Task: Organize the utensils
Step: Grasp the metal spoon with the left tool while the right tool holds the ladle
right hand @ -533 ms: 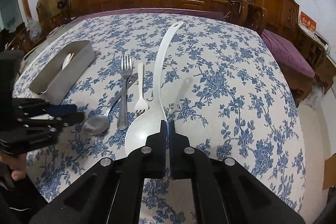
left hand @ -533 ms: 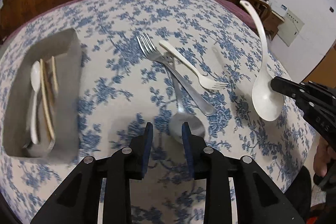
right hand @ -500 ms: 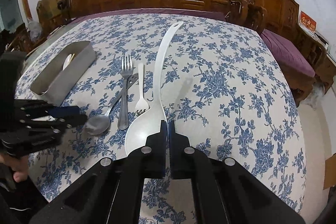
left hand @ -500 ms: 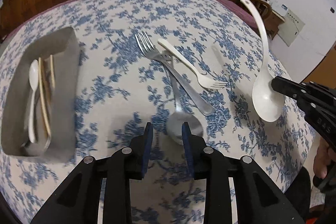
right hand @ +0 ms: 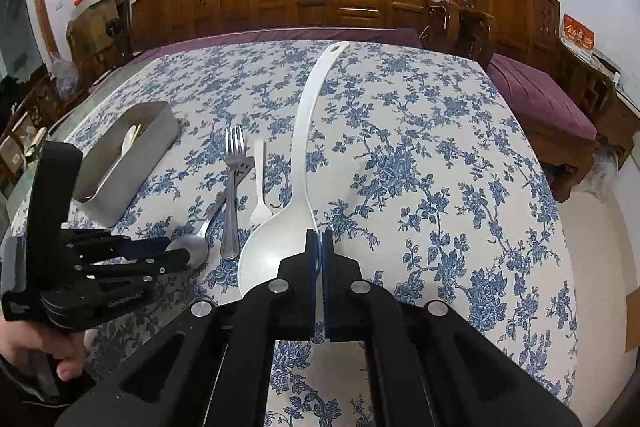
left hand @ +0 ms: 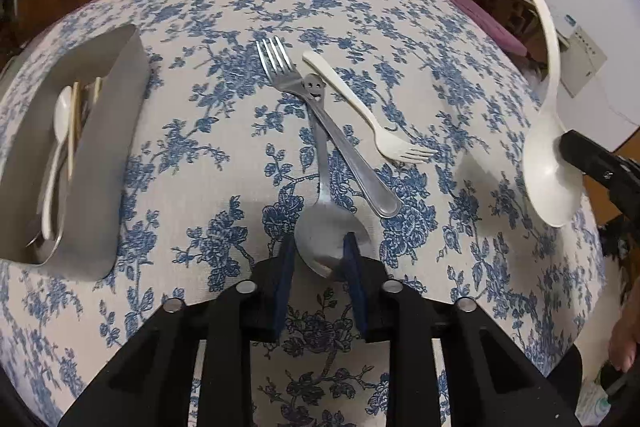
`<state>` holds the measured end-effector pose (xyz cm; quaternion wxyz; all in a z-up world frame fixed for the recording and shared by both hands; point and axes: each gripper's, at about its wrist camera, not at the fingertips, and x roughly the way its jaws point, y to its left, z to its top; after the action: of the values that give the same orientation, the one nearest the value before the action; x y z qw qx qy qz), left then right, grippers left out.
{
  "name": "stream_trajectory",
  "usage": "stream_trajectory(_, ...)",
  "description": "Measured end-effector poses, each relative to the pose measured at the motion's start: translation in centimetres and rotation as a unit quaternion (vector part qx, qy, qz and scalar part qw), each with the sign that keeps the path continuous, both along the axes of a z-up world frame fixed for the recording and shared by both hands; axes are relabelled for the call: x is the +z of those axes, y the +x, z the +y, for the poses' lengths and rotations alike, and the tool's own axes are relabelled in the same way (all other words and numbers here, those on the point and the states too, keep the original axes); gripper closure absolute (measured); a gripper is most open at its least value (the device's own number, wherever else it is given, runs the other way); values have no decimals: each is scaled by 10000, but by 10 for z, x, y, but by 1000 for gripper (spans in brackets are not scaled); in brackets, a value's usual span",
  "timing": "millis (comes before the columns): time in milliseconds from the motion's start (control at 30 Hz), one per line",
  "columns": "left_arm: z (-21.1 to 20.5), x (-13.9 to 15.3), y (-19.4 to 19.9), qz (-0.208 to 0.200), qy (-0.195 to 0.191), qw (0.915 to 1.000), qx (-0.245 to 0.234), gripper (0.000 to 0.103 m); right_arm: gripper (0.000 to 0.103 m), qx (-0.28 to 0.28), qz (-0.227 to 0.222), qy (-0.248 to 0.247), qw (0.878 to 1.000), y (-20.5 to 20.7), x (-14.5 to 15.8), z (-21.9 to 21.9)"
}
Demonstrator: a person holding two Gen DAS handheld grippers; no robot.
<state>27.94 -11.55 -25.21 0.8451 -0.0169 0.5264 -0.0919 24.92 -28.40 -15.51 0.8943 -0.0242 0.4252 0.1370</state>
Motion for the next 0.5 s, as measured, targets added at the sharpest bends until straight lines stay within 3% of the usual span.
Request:
stream_trajectory(100,0,5,-2,-66,41,9999,83,93,100,26,-48,-25,10000,-1,3,2)
stream_trajectory(500,17,29,-13,-429,235,9986,193,103,100,90,-39,-35,9999,-5,3,8)
